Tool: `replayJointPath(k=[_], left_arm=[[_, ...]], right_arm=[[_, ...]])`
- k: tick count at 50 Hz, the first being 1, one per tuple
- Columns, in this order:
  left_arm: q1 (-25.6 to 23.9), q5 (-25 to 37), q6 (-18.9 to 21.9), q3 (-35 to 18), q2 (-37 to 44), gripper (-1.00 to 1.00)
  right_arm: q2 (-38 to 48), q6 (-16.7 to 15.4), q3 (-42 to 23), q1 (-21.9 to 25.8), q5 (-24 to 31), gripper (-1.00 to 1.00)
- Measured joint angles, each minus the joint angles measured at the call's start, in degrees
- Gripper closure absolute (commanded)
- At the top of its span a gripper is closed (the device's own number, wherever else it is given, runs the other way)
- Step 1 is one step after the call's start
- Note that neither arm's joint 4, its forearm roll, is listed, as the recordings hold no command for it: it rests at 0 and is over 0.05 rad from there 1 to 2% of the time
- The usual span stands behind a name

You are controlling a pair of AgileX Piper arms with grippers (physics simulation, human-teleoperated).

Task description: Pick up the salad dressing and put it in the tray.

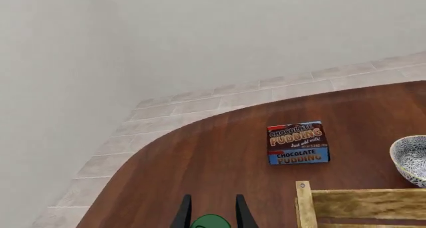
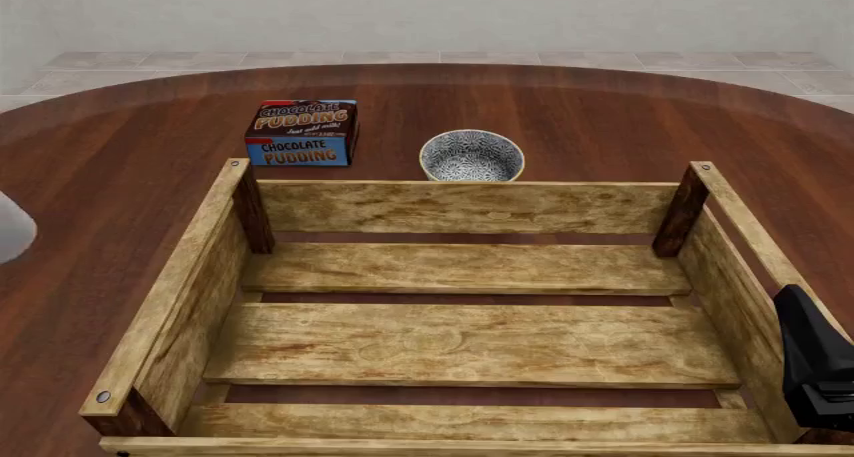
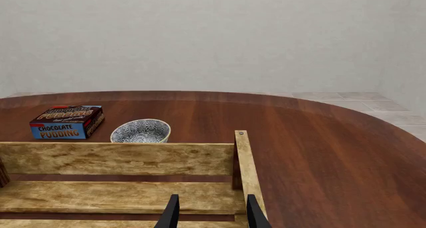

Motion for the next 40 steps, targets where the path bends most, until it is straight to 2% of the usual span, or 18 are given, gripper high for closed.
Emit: replayJointPath(k=[18,40], left_arm=[[-12.3,0.8,1.4,-4.5,1.8,1.0],[-24.6,-3.3,2.5,-7.5,9.3,1.0]], right_arm=[[0.0,0.0,0.0,0.0,0.0,-1.0],[0.0,0.0,0.0,0.0,0.0,-1.0]])
